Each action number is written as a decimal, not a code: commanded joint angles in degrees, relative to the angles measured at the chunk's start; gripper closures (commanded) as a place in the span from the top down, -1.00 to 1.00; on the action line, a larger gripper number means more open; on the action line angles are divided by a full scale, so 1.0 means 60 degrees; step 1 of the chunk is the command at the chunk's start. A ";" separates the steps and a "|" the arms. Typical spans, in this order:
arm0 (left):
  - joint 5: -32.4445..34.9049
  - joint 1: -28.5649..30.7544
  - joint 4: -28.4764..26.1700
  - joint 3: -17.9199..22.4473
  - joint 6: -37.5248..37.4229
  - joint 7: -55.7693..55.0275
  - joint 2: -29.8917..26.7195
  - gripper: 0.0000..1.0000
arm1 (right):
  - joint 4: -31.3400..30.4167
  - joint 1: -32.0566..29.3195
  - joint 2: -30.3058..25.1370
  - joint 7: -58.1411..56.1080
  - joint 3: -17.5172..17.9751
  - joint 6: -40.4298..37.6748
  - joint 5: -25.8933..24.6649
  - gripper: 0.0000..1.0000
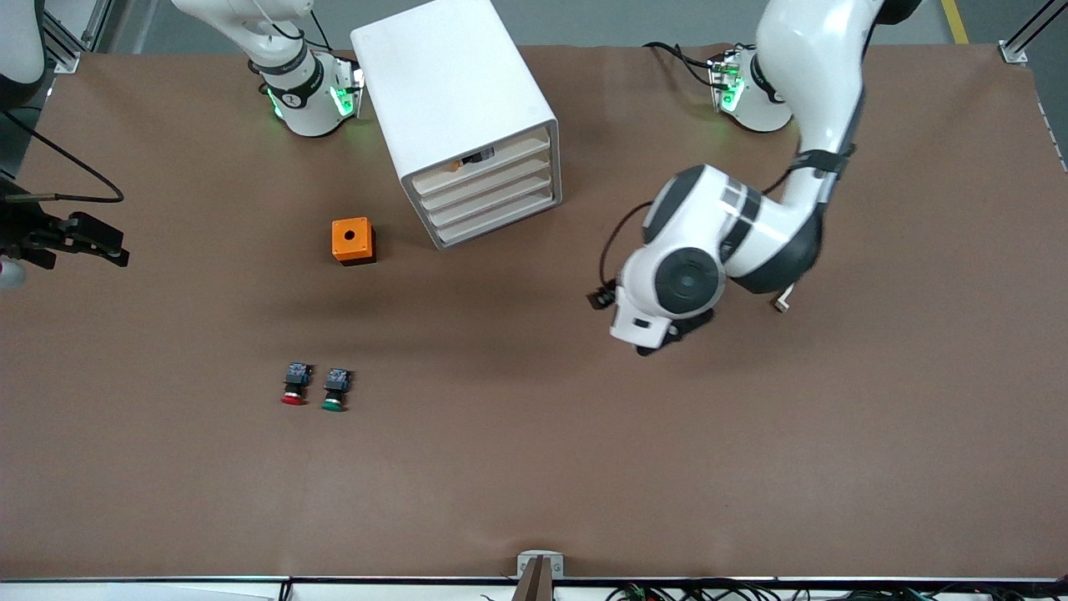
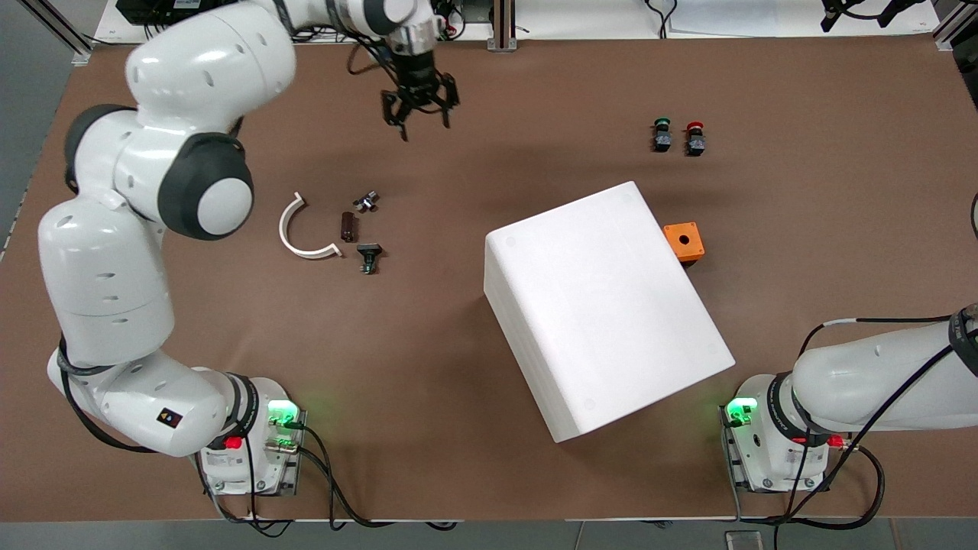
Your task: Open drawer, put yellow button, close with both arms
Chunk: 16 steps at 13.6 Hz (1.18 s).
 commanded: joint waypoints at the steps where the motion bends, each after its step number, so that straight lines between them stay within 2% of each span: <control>1: 0.1152 0.0634 -0.0096 -0.0101 -0.0127 0.1533 -0.0541 0.99 | -0.0173 -0.0140 -0.0217 -0.0106 0.0135 -0.0030 -0.0073 1.00; 3: 0.1798 0.1205 -0.0096 -0.0101 -0.0127 0.2517 -0.0878 0.99 | -0.0188 -0.0111 -0.0217 -0.0019 0.0135 -0.0059 -0.0073 1.00; 9: 0.2254 0.3153 -0.0066 -0.0101 -0.0127 0.5448 -0.2092 0.99 | -0.0203 -0.0184 -0.0217 0.0069 0.0281 0.0014 -0.0059 1.00; 13: 0.2197 0.3988 -0.0125 -0.0189 -0.0127 0.7086 -0.2928 0.99 | -0.0188 -0.0447 -0.0261 0.0552 0.0749 -0.0044 -0.0059 1.00; 16: 0.2181 0.3976 -0.0271 -0.0218 -0.0244 0.7223 -0.3383 0.99 | -0.0057 -0.0375 -0.0261 0.0567 0.0751 -0.0322 -0.0059 1.00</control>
